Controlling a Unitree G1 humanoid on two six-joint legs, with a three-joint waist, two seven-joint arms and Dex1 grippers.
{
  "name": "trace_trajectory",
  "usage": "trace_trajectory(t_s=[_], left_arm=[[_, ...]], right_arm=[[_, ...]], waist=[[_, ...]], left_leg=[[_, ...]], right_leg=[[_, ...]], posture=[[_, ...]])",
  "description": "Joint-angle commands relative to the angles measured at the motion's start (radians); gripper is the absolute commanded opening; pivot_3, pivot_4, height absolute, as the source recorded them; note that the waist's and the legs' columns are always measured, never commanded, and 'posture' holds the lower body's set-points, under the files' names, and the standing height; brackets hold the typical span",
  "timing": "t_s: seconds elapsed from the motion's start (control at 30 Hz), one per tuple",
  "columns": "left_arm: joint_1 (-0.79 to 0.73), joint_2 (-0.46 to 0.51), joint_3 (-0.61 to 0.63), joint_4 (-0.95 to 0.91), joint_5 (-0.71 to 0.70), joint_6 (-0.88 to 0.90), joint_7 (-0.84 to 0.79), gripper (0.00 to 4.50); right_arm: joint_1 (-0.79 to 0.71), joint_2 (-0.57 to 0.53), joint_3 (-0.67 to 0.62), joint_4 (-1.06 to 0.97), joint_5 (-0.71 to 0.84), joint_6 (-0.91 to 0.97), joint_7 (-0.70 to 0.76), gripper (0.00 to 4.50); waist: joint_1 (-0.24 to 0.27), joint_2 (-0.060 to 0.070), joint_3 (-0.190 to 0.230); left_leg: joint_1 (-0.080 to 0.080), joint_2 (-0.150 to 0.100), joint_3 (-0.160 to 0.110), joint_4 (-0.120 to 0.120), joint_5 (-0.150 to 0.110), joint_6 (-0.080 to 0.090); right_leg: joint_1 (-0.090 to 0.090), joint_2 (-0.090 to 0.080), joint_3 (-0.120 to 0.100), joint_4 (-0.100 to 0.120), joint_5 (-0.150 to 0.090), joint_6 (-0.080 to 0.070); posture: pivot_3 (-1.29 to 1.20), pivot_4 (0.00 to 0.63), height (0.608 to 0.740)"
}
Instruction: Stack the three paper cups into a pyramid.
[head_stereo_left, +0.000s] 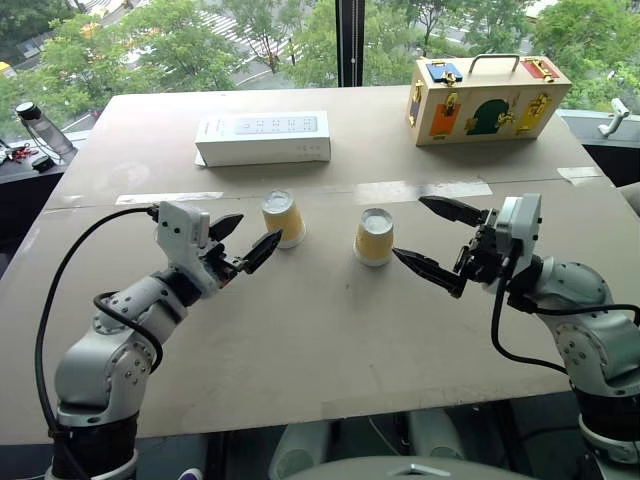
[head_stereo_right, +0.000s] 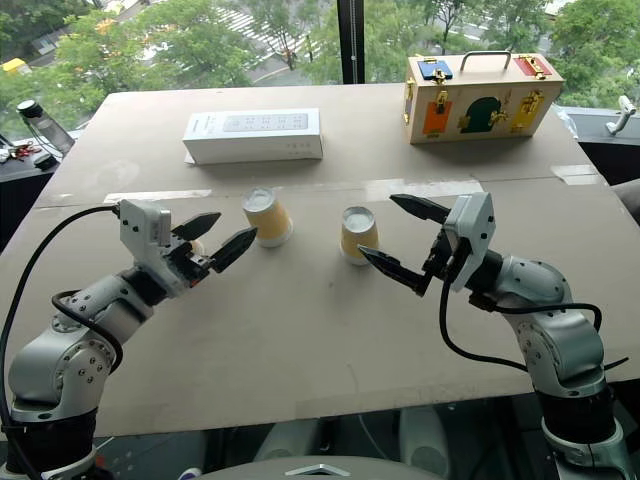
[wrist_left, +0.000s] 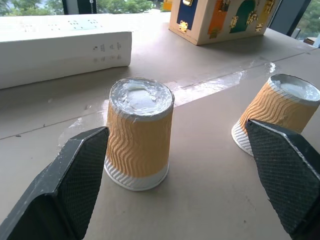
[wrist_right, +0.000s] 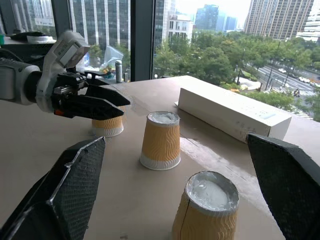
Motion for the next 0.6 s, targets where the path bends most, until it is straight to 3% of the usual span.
trace_trajectory(t_s=[0.03, 0.27, 0.43, 0.53, 0.6], left_arm=[[-0.094, -0.010, -0.037, 0.075, 0.067, -0.003, 0.039, 4.50], [-0.230, -0.041, -0.114, 0.214, 0.170, -0.032, 0.037, 4.50], [-0.291, -0.053, -0.148, 0.298, 0.203, -0.065, -0.015, 4.50], [-0.318, -0.053, -0.165, 0.351, 0.221, -0.082, -0.054, 3.93], [-0.329, -0.050, -0.171, 0.374, 0.235, -0.095, -0.079, 3.01]], right_arm=[[0.064, -0.060, -0.079, -0.090, 0.033, 0.003, 0.009, 4.45], [0.280, -0.152, -0.218, -0.213, 0.130, -0.025, 0.077, 4.45], [0.321, -0.160, -0.251, -0.231, 0.126, -0.040, 0.053, 4.45], [0.338, -0.154, -0.252, -0.238, 0.111, -0.048, 0.035, 4.50], [0.350, -0.152, -0.253, -0.241, 0.109, -0.053, 0.027, 4.50]], waist=[[0.001, 0.000, 0.000], [0.003, -0.001, 0.000], [0.000, -0.001, 0.000], [0.002, -0.002, 0.000], [0.004, -0.002, 0.000]], left_leg=[[0.000, 0.000, 0.000, 0.000, 0.000, 0.000], [-0.001, 0.000, 0.001, 0.000, 0.000, 0.000], [-0.001, 0.000, 0.002, 0.000, 0.000, 0.000], [-0.001, 0.000, 0.002, 0.002, 0.000, 0.000], [-0.001, 0.000, 0.002, 0.002, 0.000, 0.000]], right_leg=[[0.000, 0.000, 0.000, 0.000, 0.000, 0.000], [0.000, -0.001, 0.001, -0.001, 0.000, 0.000], [0.000, -0.001, 0.001, -0.001, 0.000, 0.000], [0.000, -0.001, 0.001, 0.000, 0.000, 0.001], [0.000, 0.000, 0.001, 0.000, 0.000, 0.001]], posture=[[0.00, 0.150, 0.740], [0.00, 0.150, 0.740], [0.00, 0.150, 0.740], [0.00, 0.150, 0.740], [0.00, 0.150, 0.740]])
